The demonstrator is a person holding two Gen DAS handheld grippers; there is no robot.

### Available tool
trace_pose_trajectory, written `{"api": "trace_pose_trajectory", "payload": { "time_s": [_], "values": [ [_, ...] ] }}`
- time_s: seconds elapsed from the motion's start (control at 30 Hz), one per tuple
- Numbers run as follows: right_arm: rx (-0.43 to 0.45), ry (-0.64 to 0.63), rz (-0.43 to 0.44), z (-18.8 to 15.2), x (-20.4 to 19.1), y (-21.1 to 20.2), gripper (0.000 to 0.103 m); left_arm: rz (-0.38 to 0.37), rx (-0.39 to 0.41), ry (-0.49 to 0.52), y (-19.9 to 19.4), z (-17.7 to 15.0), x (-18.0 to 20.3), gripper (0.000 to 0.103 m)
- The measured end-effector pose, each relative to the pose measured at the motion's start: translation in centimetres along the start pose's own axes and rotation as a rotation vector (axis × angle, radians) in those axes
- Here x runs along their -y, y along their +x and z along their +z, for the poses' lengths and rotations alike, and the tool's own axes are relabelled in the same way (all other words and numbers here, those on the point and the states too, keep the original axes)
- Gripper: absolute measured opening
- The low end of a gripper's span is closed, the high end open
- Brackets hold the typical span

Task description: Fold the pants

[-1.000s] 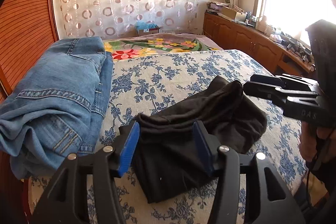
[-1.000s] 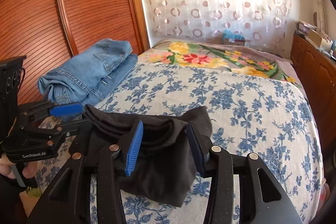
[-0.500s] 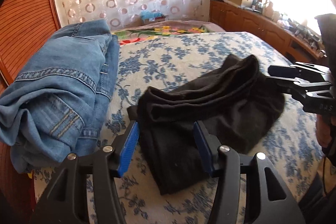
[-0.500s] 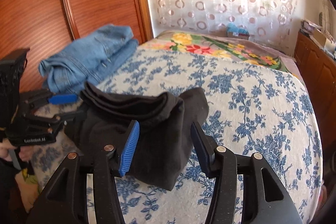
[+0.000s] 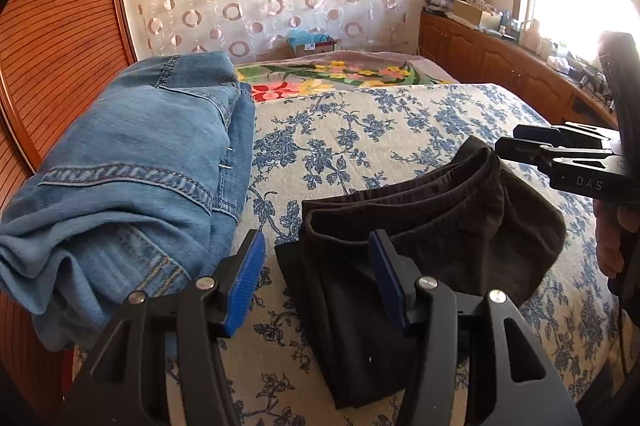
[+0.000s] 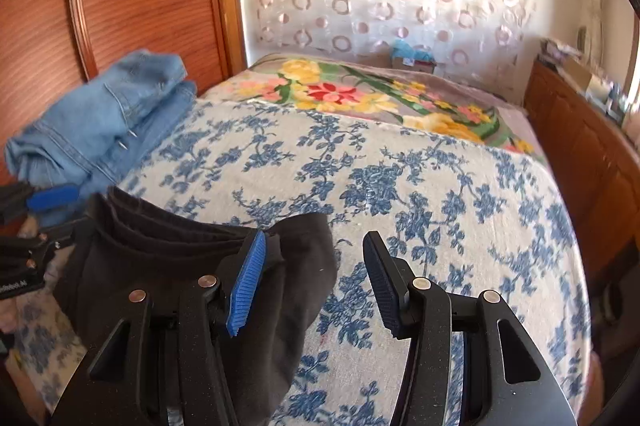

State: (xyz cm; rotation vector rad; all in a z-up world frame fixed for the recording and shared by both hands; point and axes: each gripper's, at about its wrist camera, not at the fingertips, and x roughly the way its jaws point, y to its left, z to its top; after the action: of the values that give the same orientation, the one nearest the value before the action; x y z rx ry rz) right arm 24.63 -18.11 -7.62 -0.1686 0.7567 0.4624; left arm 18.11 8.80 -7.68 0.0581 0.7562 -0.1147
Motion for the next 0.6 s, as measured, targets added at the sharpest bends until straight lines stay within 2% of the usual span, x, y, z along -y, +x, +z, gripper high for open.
{"api": "trace_pose_trajectory", "payload": {
  "time_s": [0.27,0.5,0.6],
  "values": [
    [0.008,-0.010,0.101,-2.8,-1.0,-3.4,0.052,-0.042,0.000,0.020,-1.6,-2.3,1.0,0.053],
    [-0.040,-0.006,0.166,-6.3,-1.6,-5.0,0.052,-0.080,-0.020,0.007,-3.0,-4.9,1.3,0.053],
    [-0.053,-0.017,0.169,-7.2,-1.7,-5.0,0.050,-0.090,-0.028,0.008,-3.4,-5.7,1.6,0.053]
  ]
}}
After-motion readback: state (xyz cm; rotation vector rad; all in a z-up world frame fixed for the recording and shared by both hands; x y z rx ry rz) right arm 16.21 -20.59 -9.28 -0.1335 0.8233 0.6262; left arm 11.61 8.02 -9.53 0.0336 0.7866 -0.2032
